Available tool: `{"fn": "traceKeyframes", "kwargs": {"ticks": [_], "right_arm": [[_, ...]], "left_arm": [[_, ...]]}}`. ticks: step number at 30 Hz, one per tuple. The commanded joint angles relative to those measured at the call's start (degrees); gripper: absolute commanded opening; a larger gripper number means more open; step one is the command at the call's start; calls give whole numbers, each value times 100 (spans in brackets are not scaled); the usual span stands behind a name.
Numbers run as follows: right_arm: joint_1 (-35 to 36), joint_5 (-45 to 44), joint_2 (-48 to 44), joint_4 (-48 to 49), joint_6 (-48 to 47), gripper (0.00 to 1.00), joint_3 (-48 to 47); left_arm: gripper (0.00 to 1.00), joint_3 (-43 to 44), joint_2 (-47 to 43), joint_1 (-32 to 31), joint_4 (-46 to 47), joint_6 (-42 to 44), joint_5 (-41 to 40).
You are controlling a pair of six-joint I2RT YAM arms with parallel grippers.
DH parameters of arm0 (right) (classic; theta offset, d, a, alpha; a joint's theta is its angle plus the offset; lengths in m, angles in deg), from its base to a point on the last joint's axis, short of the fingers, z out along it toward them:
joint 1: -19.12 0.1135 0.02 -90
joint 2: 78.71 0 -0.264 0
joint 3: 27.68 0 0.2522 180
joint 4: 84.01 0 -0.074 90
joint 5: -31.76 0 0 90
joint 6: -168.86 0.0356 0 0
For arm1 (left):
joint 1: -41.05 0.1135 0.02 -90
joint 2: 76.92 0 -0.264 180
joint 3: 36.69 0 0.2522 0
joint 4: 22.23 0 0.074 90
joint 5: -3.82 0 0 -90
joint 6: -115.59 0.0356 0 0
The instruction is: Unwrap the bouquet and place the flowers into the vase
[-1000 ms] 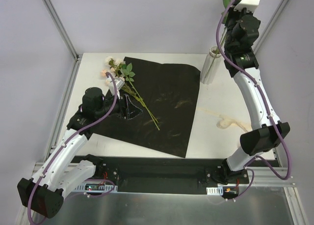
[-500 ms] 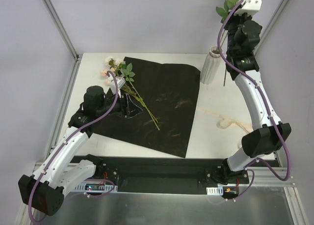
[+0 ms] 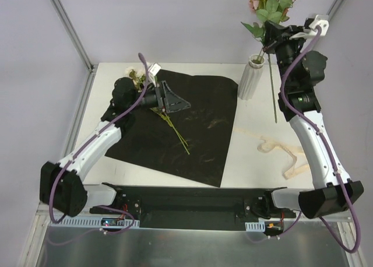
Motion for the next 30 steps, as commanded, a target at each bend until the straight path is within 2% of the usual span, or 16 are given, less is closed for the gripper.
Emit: {"fn": "traceKeyframes", "kwargs": {"ticks": [1,5,9,15,18,22,23,26,29,30], "right_arm": [[260,593,-662,698,1152,1,593],[603,479,-1041,882,1451,1,1183],[885,347,-1297,935,1557,1,1561],[1245,277,-1543,874,1408,1,1834],[1342,66,-1666,865,1346,1,1939],[1368,48,-1745,847,1338,1,2028],[1368,40,-1771,830,1338,1,2045],[1377,57,-1868,786,1303,1,2098],[1386,13,-1965,716,1250,1,2133],[1377,4,-1991,698,1258,1,2142]], "left_arm": [[71,778,720,-460,2513,-1598,513],[76,1568,1562,-943,3340,-2198,346],[80,2411,2231,-1383,3686,-2594,301],[80,3301,3128,-1867,4185,-3357,82],[74,3652,3550,-2069,4677,-3823,-6],[65,4101,3963,-2376,4557,-3834,29],[56,4171,4008,-2446,4556,-3834,38],[39,4111,4035,-2500,4521,-3790,47],[33,3900,3973,-2500,4521,-3711,-59],[28,3891,3973,-2517,4573,-3711,-68]]}}
